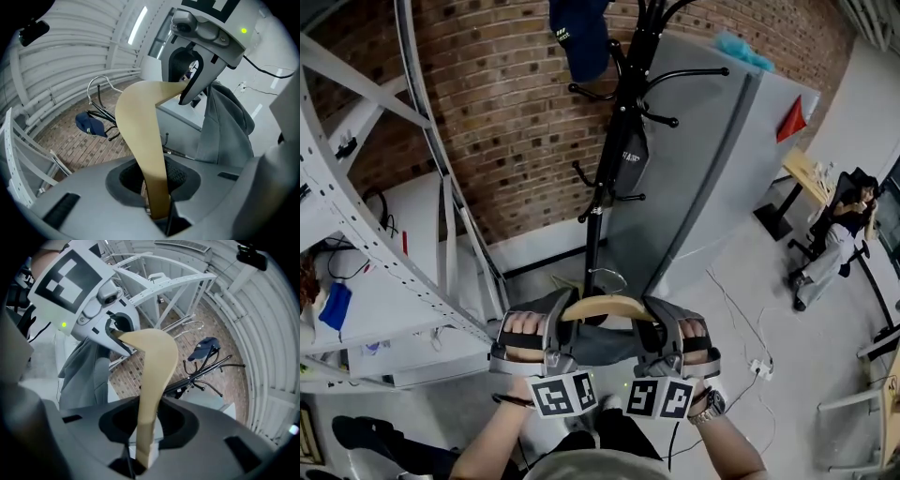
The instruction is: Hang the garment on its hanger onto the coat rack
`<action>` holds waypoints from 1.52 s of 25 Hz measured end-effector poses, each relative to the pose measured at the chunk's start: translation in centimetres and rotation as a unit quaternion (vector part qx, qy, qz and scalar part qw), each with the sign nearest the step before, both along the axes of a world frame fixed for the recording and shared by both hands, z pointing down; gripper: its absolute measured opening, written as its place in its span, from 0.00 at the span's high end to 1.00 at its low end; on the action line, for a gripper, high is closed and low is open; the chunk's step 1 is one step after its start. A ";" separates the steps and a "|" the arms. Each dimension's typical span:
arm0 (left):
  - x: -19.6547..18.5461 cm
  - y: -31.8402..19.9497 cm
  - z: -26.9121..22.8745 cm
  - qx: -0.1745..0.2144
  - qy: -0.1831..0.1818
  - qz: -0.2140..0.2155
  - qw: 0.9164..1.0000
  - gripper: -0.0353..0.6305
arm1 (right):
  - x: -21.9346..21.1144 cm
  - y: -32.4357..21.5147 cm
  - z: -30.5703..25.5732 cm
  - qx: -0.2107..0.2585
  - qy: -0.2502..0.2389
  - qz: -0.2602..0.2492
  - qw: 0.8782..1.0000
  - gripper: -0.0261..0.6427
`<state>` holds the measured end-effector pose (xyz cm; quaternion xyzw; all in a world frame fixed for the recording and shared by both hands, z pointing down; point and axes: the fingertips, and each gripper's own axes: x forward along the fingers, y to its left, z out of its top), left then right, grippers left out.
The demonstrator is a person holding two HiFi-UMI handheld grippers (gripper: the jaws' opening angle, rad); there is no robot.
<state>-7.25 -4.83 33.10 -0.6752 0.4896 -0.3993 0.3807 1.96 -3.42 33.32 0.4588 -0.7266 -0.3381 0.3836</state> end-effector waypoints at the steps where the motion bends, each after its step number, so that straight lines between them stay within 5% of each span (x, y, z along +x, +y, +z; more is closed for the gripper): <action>1: -0.1 -0.7 0.3 -0.003 -0.001 -0.001 1.000 0.85 | -0.1 -0.7 0.3 -0.003 0.000 -0.001 1.000 0.81; 14: -1.0 -11.0 3.4 -0.024 -0.001 -0.051 0.998 0.84 | -0.8 -11.8 3.0 -0.014 0.003 -0.043 0.999 0.81; 23: -1.1 -15.8 8.5 -0.024 -0.009 -0.052 0.998 0.84 | -0.8 -16.3 8.4 -0.032 0.004 -0.028 0.999 0.81; 38: -1.4 -25.0 19.8 -0.074 -0.023 0.023 0.997 0.84 | -1.5 -24.4 19.1 -0.058 0.018 0.041 0.997 0.81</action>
